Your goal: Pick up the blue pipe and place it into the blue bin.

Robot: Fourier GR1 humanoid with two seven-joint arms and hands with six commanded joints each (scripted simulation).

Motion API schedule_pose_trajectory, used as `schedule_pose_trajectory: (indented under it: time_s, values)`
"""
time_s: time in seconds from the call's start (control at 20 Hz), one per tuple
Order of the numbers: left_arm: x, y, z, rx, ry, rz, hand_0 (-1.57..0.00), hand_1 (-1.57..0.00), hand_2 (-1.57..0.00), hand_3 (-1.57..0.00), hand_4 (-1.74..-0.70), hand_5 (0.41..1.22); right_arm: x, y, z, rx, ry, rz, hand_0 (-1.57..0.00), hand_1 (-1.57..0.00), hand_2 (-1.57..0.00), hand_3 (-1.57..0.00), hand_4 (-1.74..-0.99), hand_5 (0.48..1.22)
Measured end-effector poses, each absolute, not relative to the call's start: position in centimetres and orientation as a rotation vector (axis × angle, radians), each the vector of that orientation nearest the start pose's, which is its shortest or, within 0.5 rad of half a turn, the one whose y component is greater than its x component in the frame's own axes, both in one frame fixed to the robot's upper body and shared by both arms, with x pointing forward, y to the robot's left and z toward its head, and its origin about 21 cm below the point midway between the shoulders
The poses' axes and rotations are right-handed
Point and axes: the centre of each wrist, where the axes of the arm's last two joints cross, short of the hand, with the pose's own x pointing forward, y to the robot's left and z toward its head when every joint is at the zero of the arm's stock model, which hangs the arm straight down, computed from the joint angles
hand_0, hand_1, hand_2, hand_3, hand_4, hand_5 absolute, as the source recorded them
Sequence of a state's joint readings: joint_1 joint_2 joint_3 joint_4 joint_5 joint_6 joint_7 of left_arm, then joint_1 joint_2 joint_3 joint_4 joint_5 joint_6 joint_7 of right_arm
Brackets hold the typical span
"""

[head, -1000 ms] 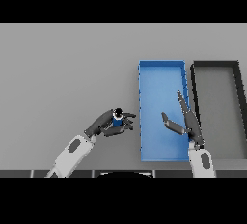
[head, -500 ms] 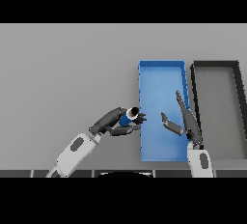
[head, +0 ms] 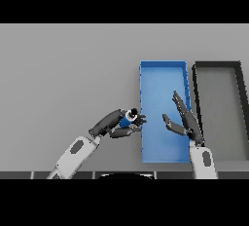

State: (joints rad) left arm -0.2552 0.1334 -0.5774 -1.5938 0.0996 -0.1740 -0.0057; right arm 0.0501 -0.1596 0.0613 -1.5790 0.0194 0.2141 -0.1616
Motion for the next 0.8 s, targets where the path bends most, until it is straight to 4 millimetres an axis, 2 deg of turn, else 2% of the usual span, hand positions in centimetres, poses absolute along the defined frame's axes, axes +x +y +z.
schedule_pose_trajectory:
  time_s: [0.1, 0.15, 0.3, 0.4, 0.65, 0.8]
  values:
    - [25.7, 10.4, 4.9, -0.589, -1.648, -0.77, -1.57, -1.57, -1.57, -1.44, -1.73, 1.221, 23.7, -25.7, 0.8, 0.261, -1.702, 0.321, 0.0, 0.0, 0.0, 0.0, -1.242, 0.584]
    - [25.6, 9.9, 4.8, -0.603, -1.64, -0.78, -1.57, -1.57, -1.57, -1.44, -1.73, 1.221, 24.3, -26.0, 2.3, 0.327, -1.7, 0.325, 0.0, 0.0, 0.0, 0.0, -1.254, 0.554]
    - [25.5, 10.4, 4.7, -0.604, -1.651, -0.772, -1.57, -1.57, -1.57, -1.44, -1.73, 1.221, 24.7, -26.9, 5.6, 0.497, -1.706, 0.401, 0.0, 0.0, 0.0, 0.0, -1.313, 0.517]
    - [25.8, 10.2, 5.0, -0.594, -1.656, -0.776, -1.57, -1.57, -1.57, -1.44, -1.73, 1.221, 25.3, -26.4, 7.9, 0.607, -1.696, 0.509, 0.0, 0.0, 0.0, 0.0, -1.331, 0.507]
    - [25.7, 9.9, 5.2, -0.577, -1.647, -0.809, -1.57, -1.57, -1.57, -1.44, -1.73, 1.221, 26.1, -23.3, 13.1, 0.769, -1.719, 0.78, 0.0, 0.0, 0.0, 0.0, -1.335, 0.49]
    - [25.8, 9.8, 5.3, -0.587, -1.639, -0.815, -1.57, -1.57, -1.57, -1.44, -1.73, 1.221, 26.5, -21.8, 14.5, 0.781, -1.695, 0.884, 0.0, 0.0, 0.0, 0.0, -1.324, 0.488]
